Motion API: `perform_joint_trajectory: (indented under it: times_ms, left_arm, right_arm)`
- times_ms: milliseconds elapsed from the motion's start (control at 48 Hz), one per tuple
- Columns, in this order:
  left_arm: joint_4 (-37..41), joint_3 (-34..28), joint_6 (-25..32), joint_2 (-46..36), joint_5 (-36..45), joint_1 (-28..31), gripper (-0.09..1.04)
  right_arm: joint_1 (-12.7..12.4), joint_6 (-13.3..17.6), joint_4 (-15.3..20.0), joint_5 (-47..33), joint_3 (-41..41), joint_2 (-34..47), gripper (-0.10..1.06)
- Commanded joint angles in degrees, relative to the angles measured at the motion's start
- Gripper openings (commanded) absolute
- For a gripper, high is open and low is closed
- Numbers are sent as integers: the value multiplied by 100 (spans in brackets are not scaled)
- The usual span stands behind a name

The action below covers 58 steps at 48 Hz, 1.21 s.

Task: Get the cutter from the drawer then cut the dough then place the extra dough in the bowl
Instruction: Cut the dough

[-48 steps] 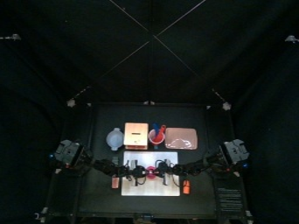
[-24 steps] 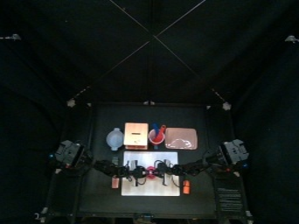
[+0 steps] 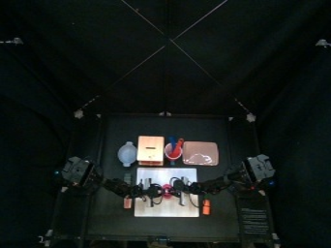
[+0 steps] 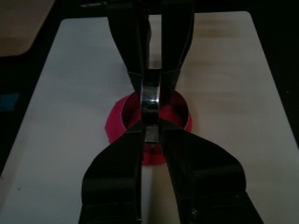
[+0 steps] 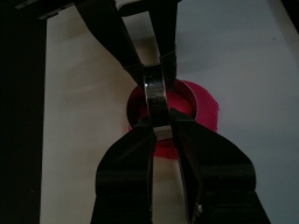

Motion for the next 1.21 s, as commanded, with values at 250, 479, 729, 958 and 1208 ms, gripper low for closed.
perform_joint_trajectory:
  times_ms: [250, 479, 729, 958, 1208]
  left_arm:
    - [-53, 0, -35, 343, 466, -466, 58]
    - [-53, 0, -35, 343, 475, -466, 58]
    - [-53, -9, -35, 334, 475, -466, 58]
    - [-44, 0, -35, 316, 475, -475, 58]
    - [-53, 0, -35, 316, 475, -466, 58]
  right_arm:
    - [97, 70, 88, 396, 9, 519, 45]
    - [105, 88, 132, 396, 44, 580, 45]
    - [114, 88, 167, 396, 44, 668, 45]
    - [114, 97, 176, 396, 62, 721, 45]
    - [105, 97, 237, 396, 132, 729, 45]
